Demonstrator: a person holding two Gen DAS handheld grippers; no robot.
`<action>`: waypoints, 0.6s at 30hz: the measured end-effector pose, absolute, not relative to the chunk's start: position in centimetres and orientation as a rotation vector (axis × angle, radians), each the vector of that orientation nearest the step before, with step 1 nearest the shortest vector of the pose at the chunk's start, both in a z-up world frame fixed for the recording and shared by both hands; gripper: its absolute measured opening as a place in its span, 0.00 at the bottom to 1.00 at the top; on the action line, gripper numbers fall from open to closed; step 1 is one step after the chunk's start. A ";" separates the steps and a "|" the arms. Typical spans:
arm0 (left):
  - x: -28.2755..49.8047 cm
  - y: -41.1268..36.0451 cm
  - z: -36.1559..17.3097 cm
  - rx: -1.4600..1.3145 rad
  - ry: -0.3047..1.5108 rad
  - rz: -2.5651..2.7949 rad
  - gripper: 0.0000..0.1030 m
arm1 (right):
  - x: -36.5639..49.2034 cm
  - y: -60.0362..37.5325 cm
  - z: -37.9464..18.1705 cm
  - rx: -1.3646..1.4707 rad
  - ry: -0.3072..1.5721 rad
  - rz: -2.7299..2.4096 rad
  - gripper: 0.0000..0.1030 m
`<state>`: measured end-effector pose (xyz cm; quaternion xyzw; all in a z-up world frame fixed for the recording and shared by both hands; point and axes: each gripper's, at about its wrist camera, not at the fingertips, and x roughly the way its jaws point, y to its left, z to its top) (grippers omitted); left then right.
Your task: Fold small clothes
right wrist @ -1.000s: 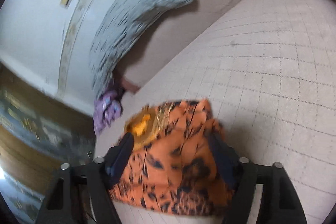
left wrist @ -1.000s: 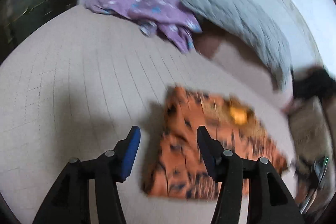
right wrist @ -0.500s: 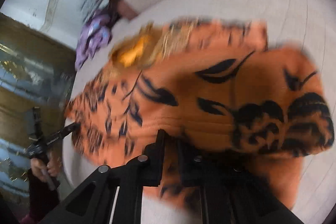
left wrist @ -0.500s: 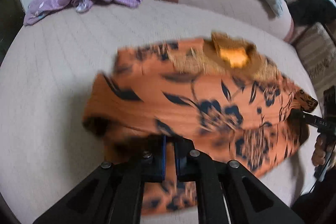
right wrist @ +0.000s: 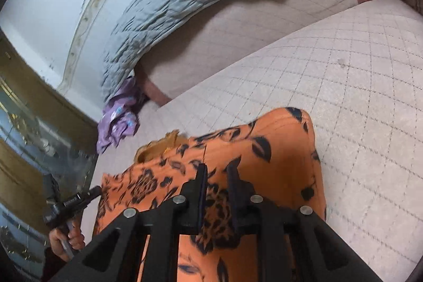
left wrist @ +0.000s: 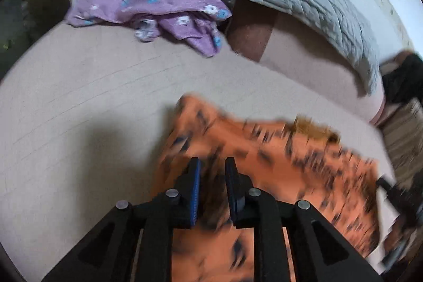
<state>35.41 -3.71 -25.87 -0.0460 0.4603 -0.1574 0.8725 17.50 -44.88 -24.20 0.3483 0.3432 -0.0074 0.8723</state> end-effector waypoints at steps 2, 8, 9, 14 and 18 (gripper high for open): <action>33.4 -3.2 -26.5 -0.056 0.966 -0.283 0.28 | 17.2 -43.9 -23.9 0.728 0.748 0.015 0.17; 31.3 -2.1 -28.9 0.007 1.025 -0.213 0.42 | 16.3 -40.4 -27.4 0.730 0.907 0.011 0.16; 31.1 -1.8 -28.2 -0.001 1.026 -0.217 0.42 | 16.1 -40.2 -27.0 0.744 0.893 -0.006 0.16; 26.6 1.2 -26.0 -0.175 1.011 -0.237 0.56 | 12.1 -38.8 -24.2 0.853 0.821 0.033 0.39; 23.2 2.4 -28.2 -0.368 1.133 -0.300 0.65 | 7.5 -36.8 -24.8 0.975 0.807 0.029 0.81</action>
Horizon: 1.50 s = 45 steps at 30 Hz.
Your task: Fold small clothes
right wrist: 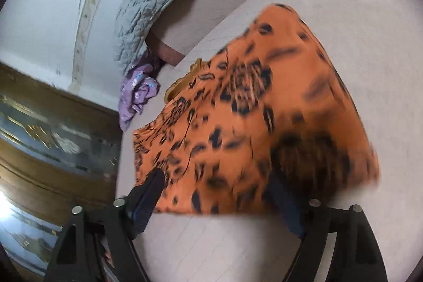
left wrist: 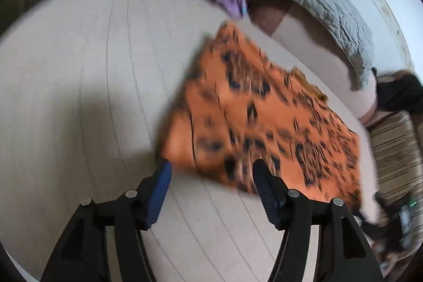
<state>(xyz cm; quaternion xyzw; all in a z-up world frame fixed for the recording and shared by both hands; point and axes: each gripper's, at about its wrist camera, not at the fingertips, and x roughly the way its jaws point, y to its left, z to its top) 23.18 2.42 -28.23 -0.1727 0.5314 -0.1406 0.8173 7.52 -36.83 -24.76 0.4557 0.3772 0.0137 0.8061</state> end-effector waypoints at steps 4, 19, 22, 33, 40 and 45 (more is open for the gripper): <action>22.2 3.1 -30.0 -0.549 1.169 -0.280 0.71 | 4.3 -36.9 -26.7 1.127 0.808 -0.009 0.82; 27.9 0.5 -32.6 -0.728 0.948 -0.331 0.32 | 8.1 -39.8 -29.6 1.191 0.622 -0.166 0.52; 27.9 0.9 -31.9 -0.693 0.933 -0.352 0.27 | 9.1 -40.4 -30.7 1.206 0.653 -0.191 0.25; 21.9 2.3 -28.3 -0.594 0.879 -0.384 0.24 | 5.5 -38.3 -25.3 1.027 0.606 -0.196 0.20; 13.0 5.2 -29.2 -0.558 0.971 -0.362 0.24 | -2.4 -36.4 -25.0 1.045 0.684 -0.210 0.20; 9.0 6.0 -29.7 -0.497 0.995 -0.352 0.25 | -7.2 -35.5 -25.4 1.037 0.715 -0.191 0.20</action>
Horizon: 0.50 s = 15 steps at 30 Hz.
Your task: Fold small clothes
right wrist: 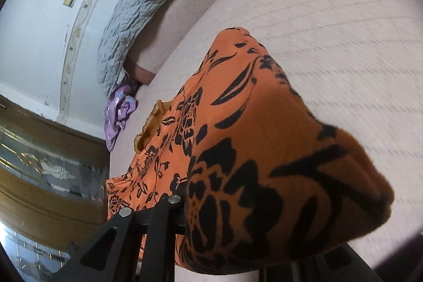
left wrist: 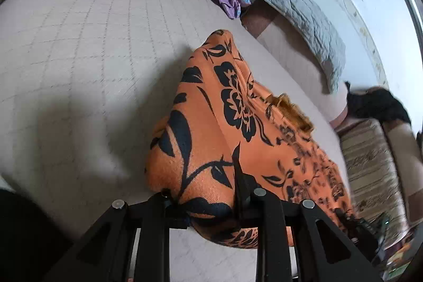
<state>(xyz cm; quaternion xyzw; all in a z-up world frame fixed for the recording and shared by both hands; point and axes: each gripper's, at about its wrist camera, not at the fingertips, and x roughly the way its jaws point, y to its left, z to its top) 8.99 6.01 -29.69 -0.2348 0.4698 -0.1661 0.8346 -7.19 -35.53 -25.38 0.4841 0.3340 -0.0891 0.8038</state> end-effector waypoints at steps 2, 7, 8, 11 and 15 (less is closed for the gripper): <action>8.9 6.1 -29.6 -0.497 1.011 -0.345 0.27 | -8.2 -35.5 -25.7 1.046 0.740 -0.170 0.22; 8.0 6.9 -27.7 -0.453 1.040 -0.330 0.35 | -10.0 -36.7 -25.5 1.118 0.771 -0.179 0.31; 7.5 7.2 -27.2 -0.433 1.042 -0.327 0.35 | -11.0 -37.3 -25.6 1.142 0.763 -0.186 0.34; 6.3 7.9 -26.1 -0.385 1.036 -0.311 0.35 | -13.4 -38.8 -25.2 1.199 0.702 -0.256 0.46; 5.4 8.2 -23.9 -0.302 0.978 -0.249 0.35 | -16.9 -41.1 -23.2 1.174 0.539 -0.409 0.48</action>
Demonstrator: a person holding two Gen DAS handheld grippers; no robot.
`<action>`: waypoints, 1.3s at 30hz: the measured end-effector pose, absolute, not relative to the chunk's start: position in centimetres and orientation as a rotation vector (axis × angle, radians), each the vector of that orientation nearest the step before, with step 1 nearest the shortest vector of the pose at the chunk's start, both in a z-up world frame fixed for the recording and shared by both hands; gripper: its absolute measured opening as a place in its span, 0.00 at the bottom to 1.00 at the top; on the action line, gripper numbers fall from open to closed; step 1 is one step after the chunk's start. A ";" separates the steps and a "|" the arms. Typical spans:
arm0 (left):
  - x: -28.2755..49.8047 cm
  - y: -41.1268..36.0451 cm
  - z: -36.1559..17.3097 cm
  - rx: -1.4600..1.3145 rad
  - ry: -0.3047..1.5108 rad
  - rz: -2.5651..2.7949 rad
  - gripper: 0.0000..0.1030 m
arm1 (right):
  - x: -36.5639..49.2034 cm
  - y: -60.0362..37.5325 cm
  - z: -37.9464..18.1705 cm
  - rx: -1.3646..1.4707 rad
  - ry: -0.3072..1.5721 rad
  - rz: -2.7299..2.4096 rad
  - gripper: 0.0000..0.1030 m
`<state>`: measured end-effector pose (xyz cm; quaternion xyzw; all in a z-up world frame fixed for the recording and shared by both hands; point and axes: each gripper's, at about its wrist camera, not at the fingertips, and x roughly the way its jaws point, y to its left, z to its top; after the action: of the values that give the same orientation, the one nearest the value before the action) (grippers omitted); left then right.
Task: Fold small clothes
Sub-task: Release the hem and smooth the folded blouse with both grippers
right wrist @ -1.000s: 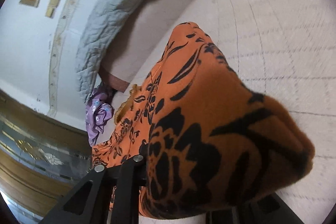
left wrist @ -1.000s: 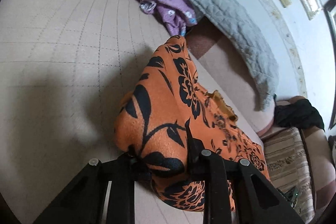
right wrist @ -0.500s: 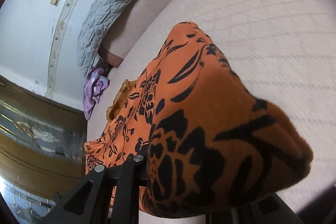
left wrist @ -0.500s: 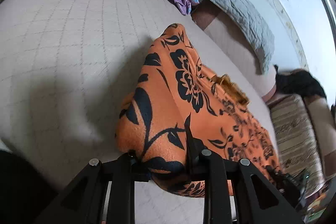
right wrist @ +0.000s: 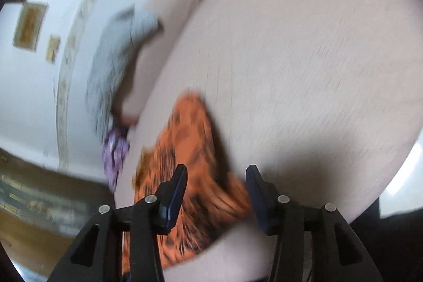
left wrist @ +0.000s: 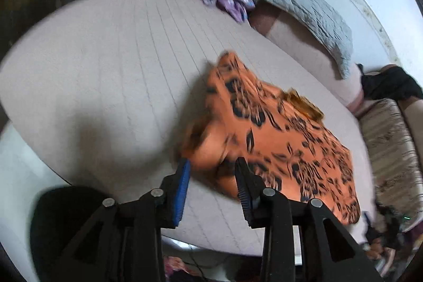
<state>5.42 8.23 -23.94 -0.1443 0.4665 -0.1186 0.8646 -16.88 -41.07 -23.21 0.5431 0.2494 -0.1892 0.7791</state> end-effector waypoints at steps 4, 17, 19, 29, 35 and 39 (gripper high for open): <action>5.2 6.7 -19.7 -0.176 0.844 -0.221 0.36 | -16.2 -40.4 -20.8 1.071 0.454 -0.361 0.48; 14.9 -1.0 -24.5 -0.008 0.940 -0.246 0.54 | -7.2 -37.1 -24.4 0.990 0.676 -0.264 0.40; 17.2 -0.6 -27.7 -0.018 1.041 -0.209 0.55 | -6.9 -38.1 -26.3 1.072 0.684 -0.270 0.37; 15.6 1.1 -26.8 -0.037 0.984 -0.233 0.66 | -7.9 -37.8 -24.3 1.014 0.606 -0.156 0.40; 13.4 4.1 -26.7 -0.010 0.966 -0.129 0.67 | -7.1 -36.3 -23.7 0.981 0.643 -0.105 0.40; 14.2 4.9 -29.3 -0.032 1.077 -0.087 0.70 | -6.2 -36.5 -25.5 1.031 0.729 -0.126 0.39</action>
<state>14.21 4.91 -29.28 -0.0150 0.5127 -0.0414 0.8574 -6.21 -36.47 -25.46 0.4814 0.3407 -0.0587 0.8054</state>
